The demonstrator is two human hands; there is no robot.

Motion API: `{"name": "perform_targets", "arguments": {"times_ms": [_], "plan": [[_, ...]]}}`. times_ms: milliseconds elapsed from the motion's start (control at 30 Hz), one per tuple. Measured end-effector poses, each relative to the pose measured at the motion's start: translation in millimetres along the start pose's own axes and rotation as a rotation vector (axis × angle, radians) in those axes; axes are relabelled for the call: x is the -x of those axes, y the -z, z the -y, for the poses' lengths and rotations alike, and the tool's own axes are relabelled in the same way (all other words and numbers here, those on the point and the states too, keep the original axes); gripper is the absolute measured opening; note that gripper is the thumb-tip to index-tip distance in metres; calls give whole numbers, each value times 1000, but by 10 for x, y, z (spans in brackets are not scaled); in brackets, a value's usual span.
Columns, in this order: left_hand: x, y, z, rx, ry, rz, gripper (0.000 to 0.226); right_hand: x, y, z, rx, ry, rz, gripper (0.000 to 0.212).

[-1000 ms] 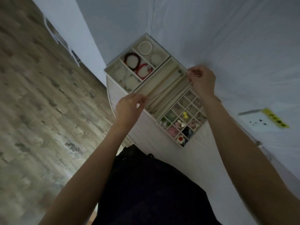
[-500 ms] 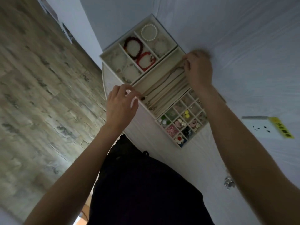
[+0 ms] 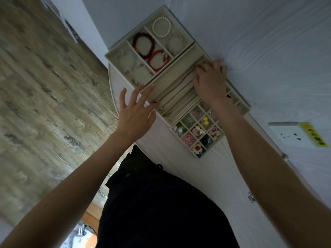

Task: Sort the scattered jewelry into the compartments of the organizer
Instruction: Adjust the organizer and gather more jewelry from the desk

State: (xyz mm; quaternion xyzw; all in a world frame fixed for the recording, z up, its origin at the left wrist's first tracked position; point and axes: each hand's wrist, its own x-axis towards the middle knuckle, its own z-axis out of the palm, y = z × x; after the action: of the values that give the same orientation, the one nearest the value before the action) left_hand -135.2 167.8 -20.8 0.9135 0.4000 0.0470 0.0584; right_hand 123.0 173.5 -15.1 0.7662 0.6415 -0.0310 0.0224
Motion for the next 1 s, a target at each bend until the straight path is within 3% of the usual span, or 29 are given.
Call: {"name": "perform_targets", "arguments": {"times_ms": [333, 467, 800, 900, 1000], "plan": [[-20, 42, -12, 12, 26, 24, 33, 81, 4, 10, 0, 48, -35, 48], [-33, 66, 2, -1, 25, 56, 22, 22, -11, -29, 54, 48, -5, 42], [-49, 73, -20, -20, 26, 59, 21, -70, -46, -38, 97, 1, -48, 49], [-56, 75, -15, 2, 26, 77, 21, -31, -29, -43, -15, -52, -33, 44], [-68, 92, -20, 100, 84, 96, 21, 110, 163, -4, -387, -166, -76, 35]]}}
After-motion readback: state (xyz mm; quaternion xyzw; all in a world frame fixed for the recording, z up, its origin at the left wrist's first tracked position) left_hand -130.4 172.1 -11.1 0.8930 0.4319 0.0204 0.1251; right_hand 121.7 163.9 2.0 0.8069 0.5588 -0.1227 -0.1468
